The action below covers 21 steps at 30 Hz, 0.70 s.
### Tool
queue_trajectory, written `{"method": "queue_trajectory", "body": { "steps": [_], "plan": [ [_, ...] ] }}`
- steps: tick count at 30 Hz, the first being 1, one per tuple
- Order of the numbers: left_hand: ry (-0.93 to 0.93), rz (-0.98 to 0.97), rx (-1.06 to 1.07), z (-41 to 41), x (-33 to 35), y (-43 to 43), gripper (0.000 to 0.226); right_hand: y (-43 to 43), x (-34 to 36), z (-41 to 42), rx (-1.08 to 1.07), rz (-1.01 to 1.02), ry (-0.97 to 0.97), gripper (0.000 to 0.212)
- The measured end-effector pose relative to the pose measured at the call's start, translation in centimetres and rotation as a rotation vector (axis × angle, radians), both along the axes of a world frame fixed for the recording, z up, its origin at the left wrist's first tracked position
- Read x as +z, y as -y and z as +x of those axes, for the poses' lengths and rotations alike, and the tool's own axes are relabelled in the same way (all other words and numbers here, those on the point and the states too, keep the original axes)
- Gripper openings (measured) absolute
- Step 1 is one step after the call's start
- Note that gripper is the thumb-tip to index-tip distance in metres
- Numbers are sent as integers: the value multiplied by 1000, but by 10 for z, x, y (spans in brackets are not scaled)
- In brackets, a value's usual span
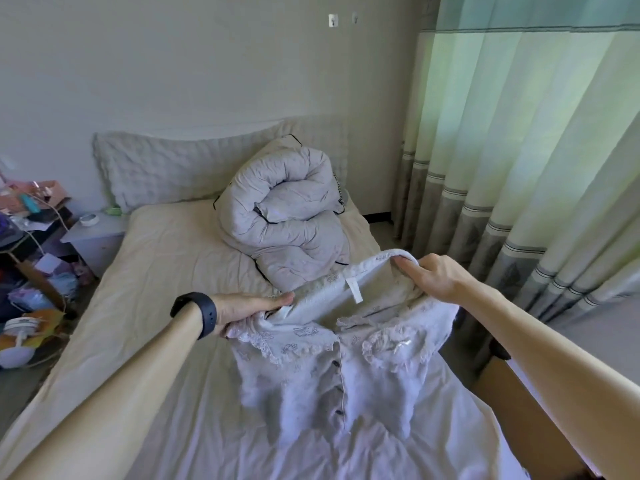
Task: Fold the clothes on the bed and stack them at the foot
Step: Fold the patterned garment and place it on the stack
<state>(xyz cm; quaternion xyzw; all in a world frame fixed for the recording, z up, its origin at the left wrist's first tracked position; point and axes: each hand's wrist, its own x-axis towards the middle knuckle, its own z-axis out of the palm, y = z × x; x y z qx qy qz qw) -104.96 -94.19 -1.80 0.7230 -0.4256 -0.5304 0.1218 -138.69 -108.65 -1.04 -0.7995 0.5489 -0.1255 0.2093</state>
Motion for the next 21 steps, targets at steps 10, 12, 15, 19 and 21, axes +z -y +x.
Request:
{"method": "queue_trajectory", "body": {
  "steps": [10, 12, 15, 19, 21],
  "plan": [
    [121, -343, 34, 33, 16, -4, 91, 20, 13, 0, 19, -96, -157, 101],
    [75, -545, 131, 45, 30, 2, 88, 23, 22, 5, 14, -104, -132, 106],
    [130, -698, 224, 53, 55, 14, 78, 26, 45, 12, 48, 75, 16, 97],
    [543, -711, 151, 62, 85, 18, 81, 27, 59, 10, 216, 318, 66, 52],
    [546, -510, -40, 63, 92, 11, 87, 35, 52, 6, 179, 207, -5, 30]
  ]
}}
